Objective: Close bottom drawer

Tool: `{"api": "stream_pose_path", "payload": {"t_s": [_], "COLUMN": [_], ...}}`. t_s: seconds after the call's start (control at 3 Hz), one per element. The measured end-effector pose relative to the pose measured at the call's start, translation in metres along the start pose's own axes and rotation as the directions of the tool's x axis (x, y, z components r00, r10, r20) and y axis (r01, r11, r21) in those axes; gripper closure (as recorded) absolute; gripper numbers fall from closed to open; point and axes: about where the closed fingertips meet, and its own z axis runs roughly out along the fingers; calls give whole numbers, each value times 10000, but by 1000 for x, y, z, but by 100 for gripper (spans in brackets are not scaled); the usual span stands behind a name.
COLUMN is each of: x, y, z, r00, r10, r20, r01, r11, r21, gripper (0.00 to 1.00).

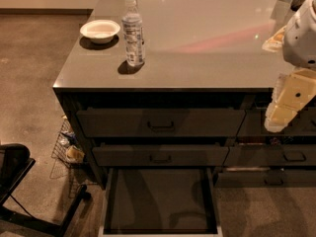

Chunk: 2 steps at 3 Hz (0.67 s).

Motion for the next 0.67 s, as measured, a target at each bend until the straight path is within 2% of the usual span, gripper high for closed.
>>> {"api": "stream_pose_path", "payload": {"t_s": [0.33, 0.67], "x": [0, 7], "y": [0, 11], "z": [0, 5], "r00": [10000, 9992], "r10": [0, 402], "r20": [0, -7], "r01": [0, -402], "r11": [10000, 9992], "r21": [0, 52], "gripper": [0, 0]}}
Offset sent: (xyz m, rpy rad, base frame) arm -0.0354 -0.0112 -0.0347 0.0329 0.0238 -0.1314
